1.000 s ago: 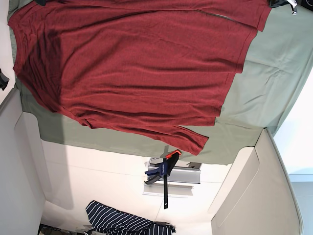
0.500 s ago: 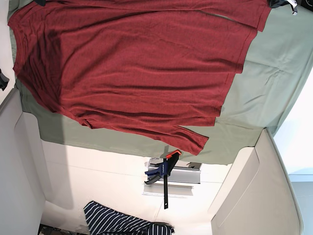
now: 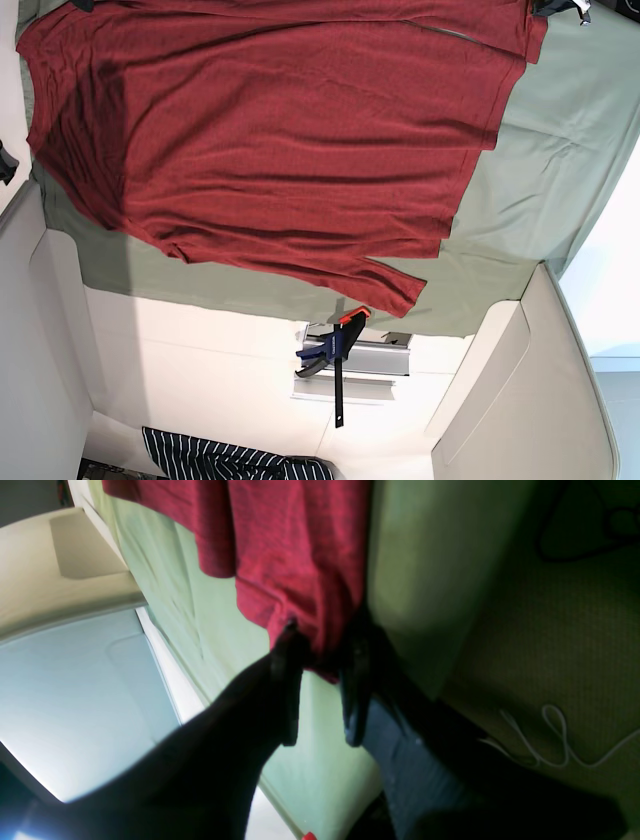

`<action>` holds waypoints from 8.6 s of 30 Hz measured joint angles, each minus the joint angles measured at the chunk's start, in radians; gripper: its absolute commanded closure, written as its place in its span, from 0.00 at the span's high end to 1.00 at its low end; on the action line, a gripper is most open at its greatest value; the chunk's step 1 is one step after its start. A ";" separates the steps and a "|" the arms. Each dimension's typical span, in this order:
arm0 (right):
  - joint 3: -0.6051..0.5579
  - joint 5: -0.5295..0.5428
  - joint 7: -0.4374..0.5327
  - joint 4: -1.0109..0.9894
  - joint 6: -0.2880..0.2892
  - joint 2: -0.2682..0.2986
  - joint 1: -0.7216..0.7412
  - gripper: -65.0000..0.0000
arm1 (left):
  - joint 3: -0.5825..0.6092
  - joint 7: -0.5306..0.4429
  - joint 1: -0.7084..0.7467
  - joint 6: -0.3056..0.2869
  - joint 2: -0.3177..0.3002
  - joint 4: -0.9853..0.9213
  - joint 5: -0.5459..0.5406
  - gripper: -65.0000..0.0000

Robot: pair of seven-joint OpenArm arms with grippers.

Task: Fold the T-shirt properly
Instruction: 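Close both grippers on the red shirt's edge, then pull the gripped shirt edge toward the arms with both grippers, then open the left gripper and release the shirt edge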

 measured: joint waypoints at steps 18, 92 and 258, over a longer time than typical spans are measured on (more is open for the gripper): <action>0.000 -0.037 -0.105 0.000 0.151 0.000 0.000 0.32 | 0.006 -0.005 -0.002 0.015 0.000 0.000 -0.036 0.00; -0.274 0.021 -0.045 -0.478 0.112 -0.027 0.366 0.00 | 0.008 -0.024 -0.022 -0.001 0.000 0.000 -0.096 0.00; -0.280 0.122 -0.129 -0.674 0.046 -0.121 0.718 0.40 | 0.018 0.193 -0.500 -0.117 -0.169 0.148 -0.493 0.33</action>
